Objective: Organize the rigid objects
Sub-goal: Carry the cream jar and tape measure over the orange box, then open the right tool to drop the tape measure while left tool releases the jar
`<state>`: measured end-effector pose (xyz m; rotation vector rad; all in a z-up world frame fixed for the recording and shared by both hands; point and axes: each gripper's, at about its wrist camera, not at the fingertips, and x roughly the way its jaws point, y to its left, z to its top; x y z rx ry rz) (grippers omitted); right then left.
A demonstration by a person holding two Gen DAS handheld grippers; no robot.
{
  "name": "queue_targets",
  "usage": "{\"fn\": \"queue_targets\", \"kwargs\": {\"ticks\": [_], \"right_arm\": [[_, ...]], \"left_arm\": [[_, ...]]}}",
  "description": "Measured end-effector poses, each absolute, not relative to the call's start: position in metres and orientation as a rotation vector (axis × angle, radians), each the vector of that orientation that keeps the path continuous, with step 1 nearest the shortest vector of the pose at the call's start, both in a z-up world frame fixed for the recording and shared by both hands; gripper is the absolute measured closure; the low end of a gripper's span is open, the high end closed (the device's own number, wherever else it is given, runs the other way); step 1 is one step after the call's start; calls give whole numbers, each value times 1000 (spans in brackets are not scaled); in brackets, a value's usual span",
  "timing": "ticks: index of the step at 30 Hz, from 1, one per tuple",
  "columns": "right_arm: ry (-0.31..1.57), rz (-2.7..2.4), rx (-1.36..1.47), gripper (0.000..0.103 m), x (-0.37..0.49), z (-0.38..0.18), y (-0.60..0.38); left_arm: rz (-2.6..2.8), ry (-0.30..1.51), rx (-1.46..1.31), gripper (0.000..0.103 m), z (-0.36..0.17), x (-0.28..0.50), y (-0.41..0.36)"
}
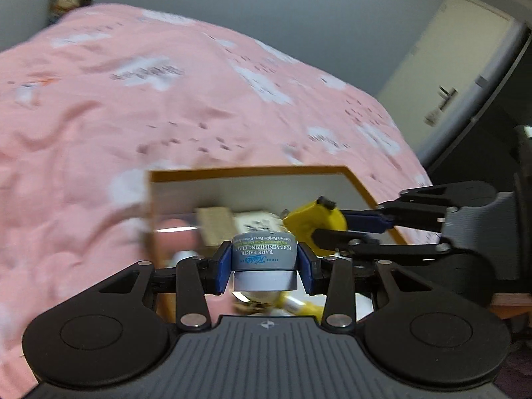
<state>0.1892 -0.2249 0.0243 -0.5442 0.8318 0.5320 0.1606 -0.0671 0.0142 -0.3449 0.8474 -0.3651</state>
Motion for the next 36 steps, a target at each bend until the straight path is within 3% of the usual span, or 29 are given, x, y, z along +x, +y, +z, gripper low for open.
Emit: {"fn": "queue_targets", "kwargs": {"ticks": [17,36], "right_arm": [[1086,395,-661,84,249,-61,-282],[1148,425,-785,84,258,-82,-274]], "left_arm": [[-449,1082,-355,57,-54,242,-143],[-420,1202,-401,57,-85,272,-138]]}}
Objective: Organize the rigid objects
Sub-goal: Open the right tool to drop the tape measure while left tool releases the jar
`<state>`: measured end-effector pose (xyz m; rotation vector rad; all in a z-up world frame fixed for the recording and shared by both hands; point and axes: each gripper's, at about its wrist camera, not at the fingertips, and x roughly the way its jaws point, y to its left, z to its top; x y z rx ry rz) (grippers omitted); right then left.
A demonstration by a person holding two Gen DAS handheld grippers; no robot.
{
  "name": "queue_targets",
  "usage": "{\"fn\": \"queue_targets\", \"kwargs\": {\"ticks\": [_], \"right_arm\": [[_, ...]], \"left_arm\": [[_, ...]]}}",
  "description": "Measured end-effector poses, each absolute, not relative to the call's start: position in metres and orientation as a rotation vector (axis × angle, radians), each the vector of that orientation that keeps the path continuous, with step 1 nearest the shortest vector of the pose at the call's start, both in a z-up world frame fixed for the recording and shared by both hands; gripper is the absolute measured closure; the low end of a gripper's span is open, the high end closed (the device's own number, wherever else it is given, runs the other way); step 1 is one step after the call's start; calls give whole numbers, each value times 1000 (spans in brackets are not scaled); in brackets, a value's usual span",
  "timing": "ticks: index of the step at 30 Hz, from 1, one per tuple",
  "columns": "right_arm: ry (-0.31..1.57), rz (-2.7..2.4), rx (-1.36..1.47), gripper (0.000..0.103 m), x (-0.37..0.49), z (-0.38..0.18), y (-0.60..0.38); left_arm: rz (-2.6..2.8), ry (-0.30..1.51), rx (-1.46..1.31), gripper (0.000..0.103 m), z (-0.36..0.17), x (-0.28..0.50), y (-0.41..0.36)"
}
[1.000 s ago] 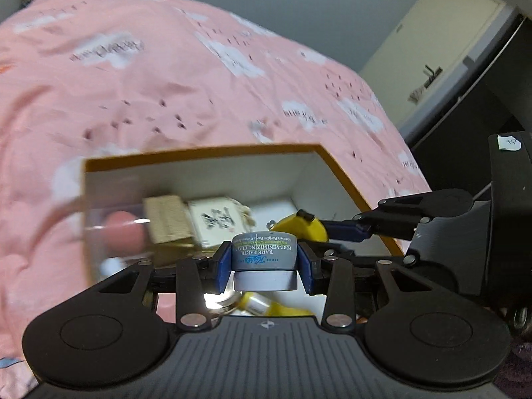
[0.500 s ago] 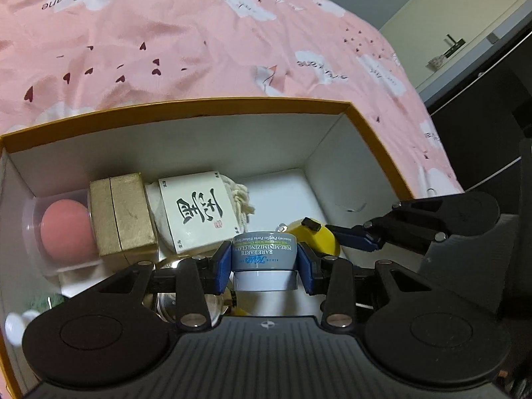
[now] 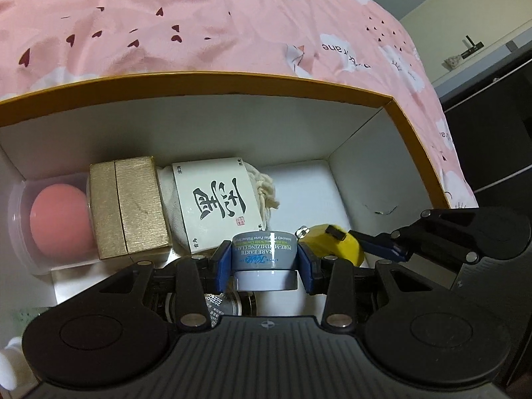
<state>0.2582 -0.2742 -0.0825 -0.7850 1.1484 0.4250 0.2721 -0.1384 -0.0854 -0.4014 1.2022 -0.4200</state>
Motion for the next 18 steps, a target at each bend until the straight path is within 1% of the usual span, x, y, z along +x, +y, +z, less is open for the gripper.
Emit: {"fn": "queue_targets", "kwargs": {"ticks": [1,4,7,8,9,10,12,17,18], "right_arm": [[1150,430,-790,85,257,-83,-273],[1160,444,-791,81,256,-82,-270],[1159,456,-796,70,252,-79,-268],[1158,462,-797,64,252,-77,-268],[1158,466,-798,62,250,-76,-267],[1159,470,-800,61,248,-75,-267],[1157,466,-812,56,246,-74,-268],[1161,453,-803,47,244,-73,-274],[1159,451,-803,47,243,-73,-274]], "left_arm": [[-419,1208,-398,57,-85,273,-139],[-416,1216,-396,57,-85,275,-139],[-423,1206,-392,57,-84,274,-140],[-430,1200,-393,57,-85,274,-141],[-437,1196,-393,57,-85,274,-142],[-445,1193,-390,57,-85,274,-143],[-464,1187,-391,57,-85,274,-145],[-464,1229,-412,57,-92,278,-150],[-467,1231,-417,57,-92,278,-149]]}}
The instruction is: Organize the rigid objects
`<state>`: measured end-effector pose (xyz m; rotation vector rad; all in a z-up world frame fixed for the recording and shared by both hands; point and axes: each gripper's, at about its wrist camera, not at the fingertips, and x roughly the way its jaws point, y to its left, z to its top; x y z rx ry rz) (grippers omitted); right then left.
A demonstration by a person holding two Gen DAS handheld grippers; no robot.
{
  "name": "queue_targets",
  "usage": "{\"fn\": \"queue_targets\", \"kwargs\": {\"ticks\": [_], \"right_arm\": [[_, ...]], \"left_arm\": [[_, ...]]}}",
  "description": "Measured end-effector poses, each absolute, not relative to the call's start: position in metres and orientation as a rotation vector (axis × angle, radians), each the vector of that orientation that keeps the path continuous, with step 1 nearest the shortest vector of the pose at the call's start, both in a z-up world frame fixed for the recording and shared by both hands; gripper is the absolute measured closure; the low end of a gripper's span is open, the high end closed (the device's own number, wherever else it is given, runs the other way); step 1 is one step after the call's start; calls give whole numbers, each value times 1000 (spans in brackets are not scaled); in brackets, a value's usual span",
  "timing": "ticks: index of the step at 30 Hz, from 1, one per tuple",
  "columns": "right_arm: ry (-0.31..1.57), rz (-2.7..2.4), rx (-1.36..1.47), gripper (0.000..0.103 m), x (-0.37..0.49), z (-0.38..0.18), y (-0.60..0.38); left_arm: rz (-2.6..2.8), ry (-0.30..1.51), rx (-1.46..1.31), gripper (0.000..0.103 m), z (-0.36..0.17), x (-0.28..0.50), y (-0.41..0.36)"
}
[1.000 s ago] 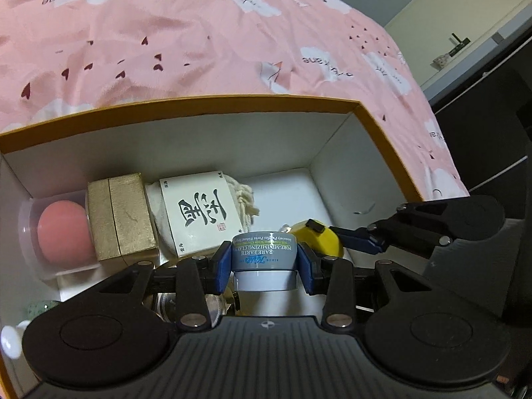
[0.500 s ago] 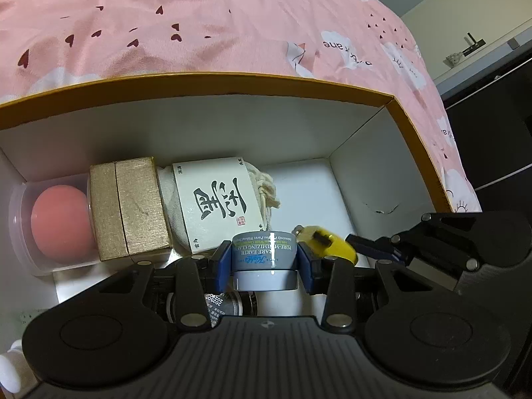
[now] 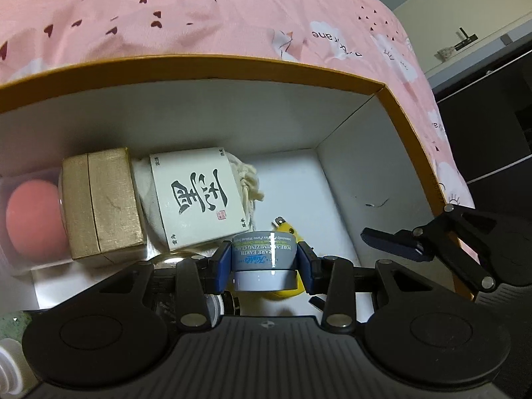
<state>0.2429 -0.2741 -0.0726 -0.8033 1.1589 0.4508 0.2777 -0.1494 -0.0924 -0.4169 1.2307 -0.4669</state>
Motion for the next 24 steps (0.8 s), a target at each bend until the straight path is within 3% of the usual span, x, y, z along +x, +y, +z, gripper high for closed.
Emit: {"fn": "queue_targets", "kwargs": {"ticks": [2,7,11,20,24], "right_arm": [[1156,451,-804,46,242,-72,-275],[1146,452,-802,43,236,-72,-268],[1138,452,-810,40,231,-69,-266],[1083,432,-796,30,218,-53,-268],[1035,432,-769,29,206,-37,-267]], "left_arm": [[-468,1232,-417,57,-92,278,-149],[-468,1234,-410,46,-91,277,-150],[-454,1210,-400,19,-82,272,-150],[-416,1098,-381,19,-49,248,-137],[-357,1006,-339,19,-26,232,-129]]}}
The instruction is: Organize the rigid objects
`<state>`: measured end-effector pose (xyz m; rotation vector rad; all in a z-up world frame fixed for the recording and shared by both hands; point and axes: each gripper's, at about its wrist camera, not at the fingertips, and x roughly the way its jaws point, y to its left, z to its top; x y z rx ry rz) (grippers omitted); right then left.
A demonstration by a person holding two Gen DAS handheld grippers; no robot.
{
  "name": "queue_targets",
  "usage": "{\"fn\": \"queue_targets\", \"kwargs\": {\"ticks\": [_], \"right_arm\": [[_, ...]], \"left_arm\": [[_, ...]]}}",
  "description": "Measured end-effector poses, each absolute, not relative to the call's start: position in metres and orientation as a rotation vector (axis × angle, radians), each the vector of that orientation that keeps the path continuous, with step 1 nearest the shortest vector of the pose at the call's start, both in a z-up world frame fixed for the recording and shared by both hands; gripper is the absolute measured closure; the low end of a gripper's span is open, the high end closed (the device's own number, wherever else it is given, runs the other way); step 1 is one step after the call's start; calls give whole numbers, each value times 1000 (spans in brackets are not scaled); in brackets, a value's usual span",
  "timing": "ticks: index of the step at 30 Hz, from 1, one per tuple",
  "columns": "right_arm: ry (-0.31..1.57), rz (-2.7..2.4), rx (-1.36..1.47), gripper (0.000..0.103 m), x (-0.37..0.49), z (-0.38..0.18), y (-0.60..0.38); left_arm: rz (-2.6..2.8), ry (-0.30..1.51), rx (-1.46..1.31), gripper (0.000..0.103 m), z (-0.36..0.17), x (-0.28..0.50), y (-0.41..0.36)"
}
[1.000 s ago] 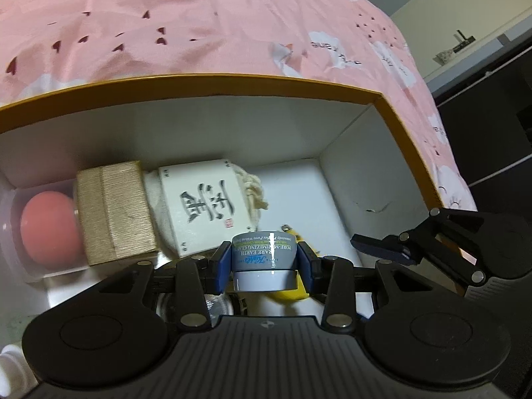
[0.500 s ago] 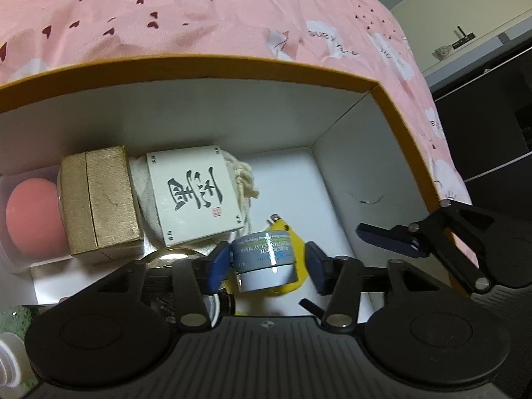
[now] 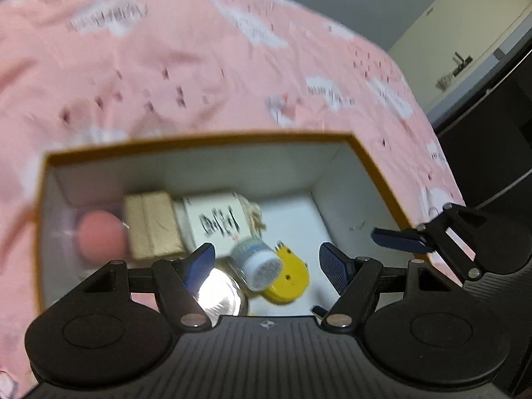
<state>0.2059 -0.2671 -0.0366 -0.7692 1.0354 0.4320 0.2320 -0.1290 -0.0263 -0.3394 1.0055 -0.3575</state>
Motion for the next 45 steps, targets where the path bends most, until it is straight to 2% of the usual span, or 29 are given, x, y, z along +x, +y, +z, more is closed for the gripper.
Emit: {"fn": "queue_targets", "kwargs": {"ticks": [4,7,12,17,21,24,26,29,34,38,45], "right_arm": [[964,424,-750,29,193,-18,-267],[901,417,-699,22,180,0,-268],[817,408,-561,21,154,25,-276],[708,399,-365,16,130,48,-284],[632,341,-258,8,110,50,-282],[573,319,-234,8,91,48,-278],[543,277,-227,7,81,43,-276],[494,201,-208,3,64,38,-276],[447,118,-147,3,41,29,-272],[460,92,-98,3,32,19,-268],[470,120,-140,3,22,7,-253]], "left_arm": [[-343,865,-303,19,-1,209,-121],[-338,785,-274,22,12,190,-118],[-292,647,-222,23,34,157,-108],[-286,588,-154,25,39,123,-96],[-219,498,-116,25,41,92,-78],[-167,445,-111,25,44,76,-63],[-156,417,-122,24,45,66,-54],[-121,361,-60,17,42,50,-52],[-84,361,-76,16,28,31,-48],[-25,349,-45,0,27,25,-46],[-19,510,-28,0,12,28,-41]]}}
